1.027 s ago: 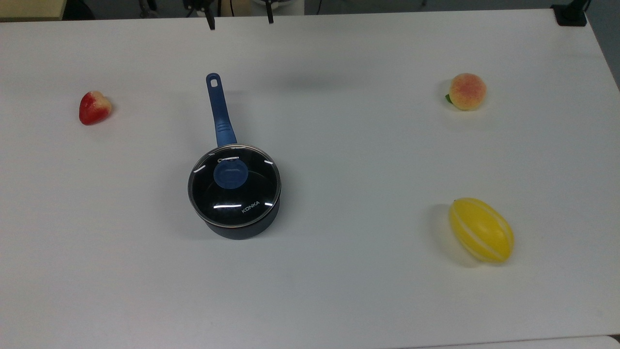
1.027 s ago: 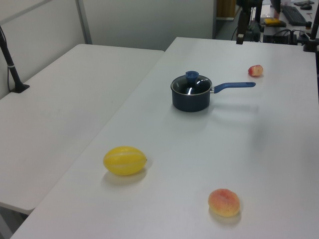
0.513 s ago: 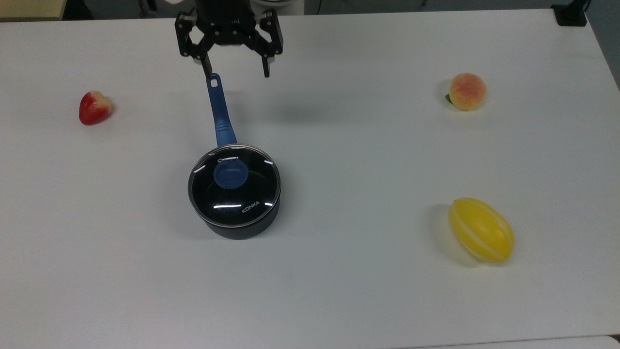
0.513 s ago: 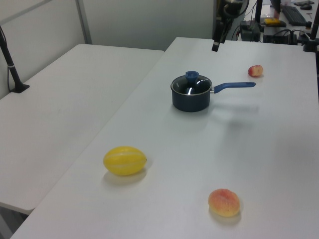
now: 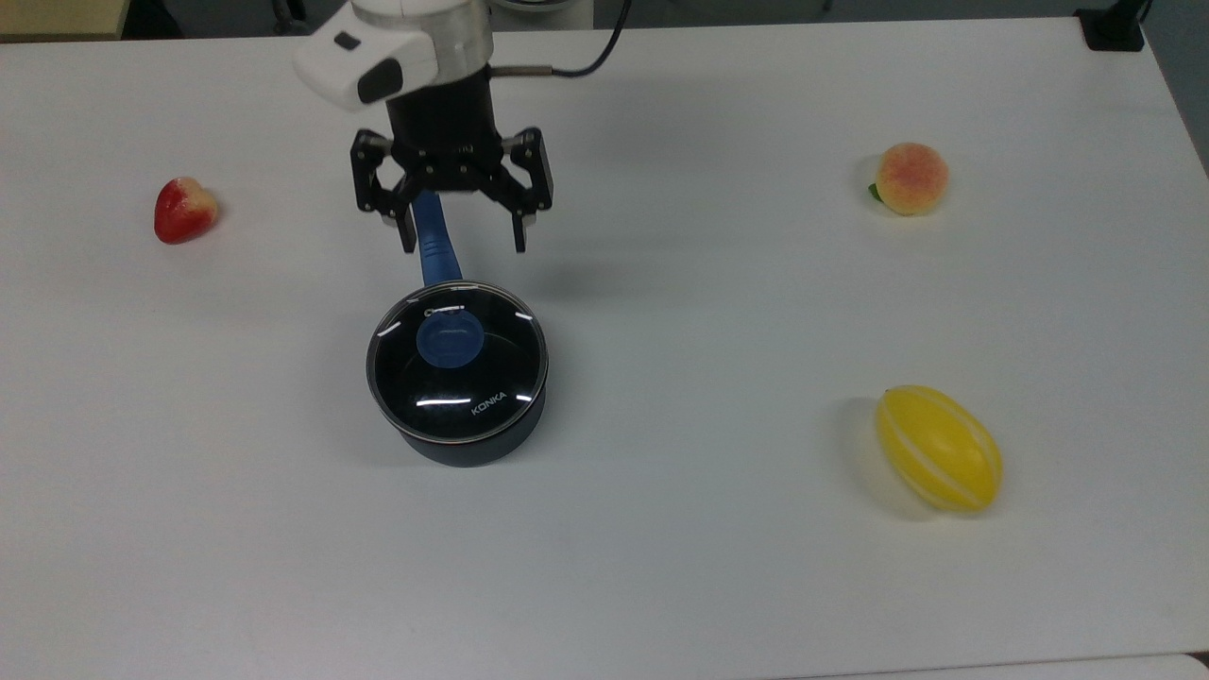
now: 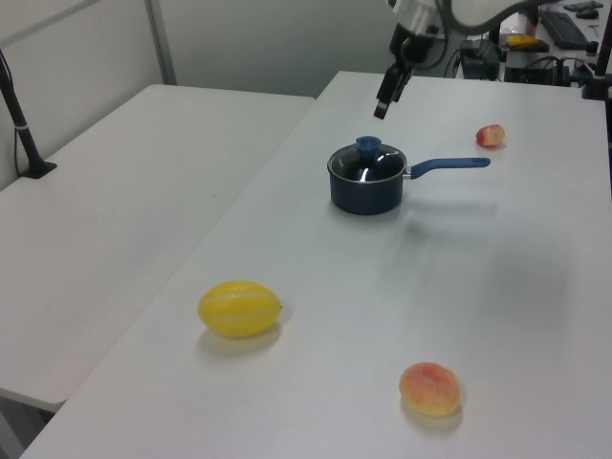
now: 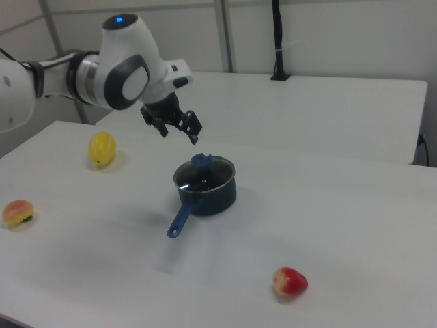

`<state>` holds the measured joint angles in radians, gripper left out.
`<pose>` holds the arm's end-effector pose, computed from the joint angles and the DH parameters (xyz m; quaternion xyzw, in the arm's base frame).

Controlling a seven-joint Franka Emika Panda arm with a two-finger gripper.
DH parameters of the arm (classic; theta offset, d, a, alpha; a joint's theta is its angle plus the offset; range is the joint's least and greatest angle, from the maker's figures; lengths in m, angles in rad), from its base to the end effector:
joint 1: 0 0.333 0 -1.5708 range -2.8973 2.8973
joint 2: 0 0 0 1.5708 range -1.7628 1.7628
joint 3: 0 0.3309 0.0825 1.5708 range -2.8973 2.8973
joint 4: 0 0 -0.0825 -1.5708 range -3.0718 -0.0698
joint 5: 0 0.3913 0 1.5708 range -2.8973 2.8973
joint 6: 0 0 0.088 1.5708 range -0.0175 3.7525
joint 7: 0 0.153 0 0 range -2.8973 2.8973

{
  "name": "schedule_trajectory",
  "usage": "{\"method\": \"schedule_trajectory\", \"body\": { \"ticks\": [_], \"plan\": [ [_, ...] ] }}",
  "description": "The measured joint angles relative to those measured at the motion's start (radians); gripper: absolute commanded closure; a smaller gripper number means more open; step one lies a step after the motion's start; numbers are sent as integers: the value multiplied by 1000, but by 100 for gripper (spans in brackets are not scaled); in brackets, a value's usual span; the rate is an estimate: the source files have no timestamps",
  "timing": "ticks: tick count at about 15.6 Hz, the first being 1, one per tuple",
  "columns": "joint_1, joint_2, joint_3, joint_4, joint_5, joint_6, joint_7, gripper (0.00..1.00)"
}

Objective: Open lid
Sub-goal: 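Move the gripper over the saucepan and lower toward the blue lid knob, then close the gripper on the blue knob of the glass lid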

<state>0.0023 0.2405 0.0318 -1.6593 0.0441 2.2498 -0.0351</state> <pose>0.6906 0.0247 0.4730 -0.9842 -0.0223 -0.1741 0.0229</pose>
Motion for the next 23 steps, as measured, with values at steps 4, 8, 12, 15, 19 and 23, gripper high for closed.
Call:
{"method": "schedule_trajectory", "body": {
  "ticks": [4, 8, 12, 15, 19, 23],
  "plan": [
    [0, 71, 0, 2, -66, 89, 79, 0],
    [1, 111, 0, 6, -130, 136, 129, 0],
    [1, 127, 0, 8, -162, 143, 137, 0],
    [2, 142, 0, 8, -184, 185, 156, 0],
    [3, 160, 0, 8, -217, 197, 171, 3],
    [4, 175, 2, 8, -272, 198, 179, 17]
  ]
}}
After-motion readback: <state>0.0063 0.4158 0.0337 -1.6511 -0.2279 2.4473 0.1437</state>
